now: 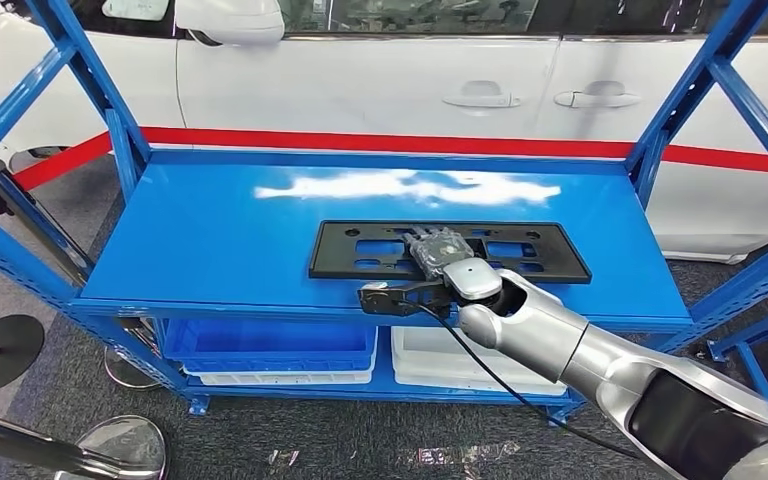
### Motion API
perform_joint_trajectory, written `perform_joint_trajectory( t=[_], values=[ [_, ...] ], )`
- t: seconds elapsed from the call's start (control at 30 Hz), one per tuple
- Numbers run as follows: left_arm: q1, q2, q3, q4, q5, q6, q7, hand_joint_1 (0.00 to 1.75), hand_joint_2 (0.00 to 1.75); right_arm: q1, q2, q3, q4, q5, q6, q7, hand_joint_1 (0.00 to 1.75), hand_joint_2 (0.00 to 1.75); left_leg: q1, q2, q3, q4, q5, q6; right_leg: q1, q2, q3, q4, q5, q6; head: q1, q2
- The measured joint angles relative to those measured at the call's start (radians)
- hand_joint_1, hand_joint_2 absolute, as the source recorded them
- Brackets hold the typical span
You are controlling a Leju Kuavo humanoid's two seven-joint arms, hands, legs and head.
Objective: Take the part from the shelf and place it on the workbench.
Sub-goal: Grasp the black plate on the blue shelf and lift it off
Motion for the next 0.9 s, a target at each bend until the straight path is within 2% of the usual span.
perform_joint_trajectory(
  t=[0.03, 0.1, 0.13, 0.17, 0.4, 0.5, 0.67, 0.9],
  values=[
    [0.000, 0.000, 0.000, 0.000, 0.000, 0.000, 0.001, 0.00, 0.00, 0.001, 0.000, -0.003, 0.000, -0.002, -0.001, 0.000, 0.85, 1.75, 0.000, -0.001, 0.000, 0.006, -0.004, -0.002, 0.000, -0.001, 0.024, -0.059, 0.037, -0.001, 0.000, 0.000],
    [0.000, 0.001, 0.000, 0.000, 0.000, 0.001, 0.003, 0.00, 0.00, 0.000, 0.000, -0.008, 0.000, -0.005, -0.002, 0.000, 1.68, 1.75, -0.005, -0.003, -0.005, 0.024, -0.016, -0.008, -0.002, -0.001, 0.074, -0.173, 0.082, -0.001, -0.001, 0.000],
    [-0.001, 0.002, 0.001, 0.001, 0.000, 0.001, 0.003, 0.00, 0.00, 0.000, 0.001, -0.011, 0.000, -0.005, -0.003, 0.000, 1.73, 1.75, -0.008, -0.003, -0.008, 0.030, -0.021, -0.009, -0.002, -0.001, 0.089, -0.204, 0.089, -0.003, -0.001, 0.000],
    [-0.001, 0.003, 0.002, 0.001, 0.000, 0.001, 0.004, 0.00, 0.00, 0.001, 0.001, -0.014, 0.000, -0.005, -0.003, 0.000, 1.75, 1.75, -0.011, -0.004, -0.012, 0.034, -0.023, -0.010, -0.002, 0.000, 0.092, -0.212, 0.086, -0.005, -0.002, 0.000],
    [-0.002, 0.003, 0.003, 0.001, 0.000, 0.001, 0.004, 0.00, 0.00, -0.003, 0.001, -0.022, 0.000, 0.002, 0.008, -0.001, 1.75, 1.75, -0.007, -0.004, -0.004, 0.024, -0.019, -0.014, 0.007, -0.001, 0.094, -0.213, 0.088, -0.020, -0.004, 0.000],
    [-0.001, 0.003, 0.003, 0.001, 0.000, -0.001, -0.002, 0.00, 0.00, -0.007, 0.001, -0.022, -0.003, 0.002, 0.015, -0.002, 1.75, 1.75, -0.006, -0.004, -0.001, 0.019, -0.018, -0.017, 0.008, -0.001, 0.096, -0.213, 0.087, -0.023, -0.004, 0.000],
    [-0.001, 0.003, 0.003, 0.001, 0.000, -0.002, -0.005, 0.00, 0.00, -0.010, 0.001, -0.021, -0.007, 0.002, 0.016, -0.002, 1.75, 1.75, -0.004, -0.004, 0.000, 0.018, -0.018, -0.030, 0.009, -0.001, 0.097, -0.213, 0.086, -0.026, -0.004, 0.000],
    [-0.001, 0.003, 0.003, 0.001, 0.000, -0.003, -0.006, 0.00, 0.00, -0.029, 0.001, -0.005, -0.015, -0.010, -0.015, -0.002, 1.75, 1.75, -0.004, -0.004, -0.001, 0.018, -0.017, -0.032, 0.009, -0.001, 0.097, -0.214, 0.087, -0.027, -0.004, 0.000]
  ],
)
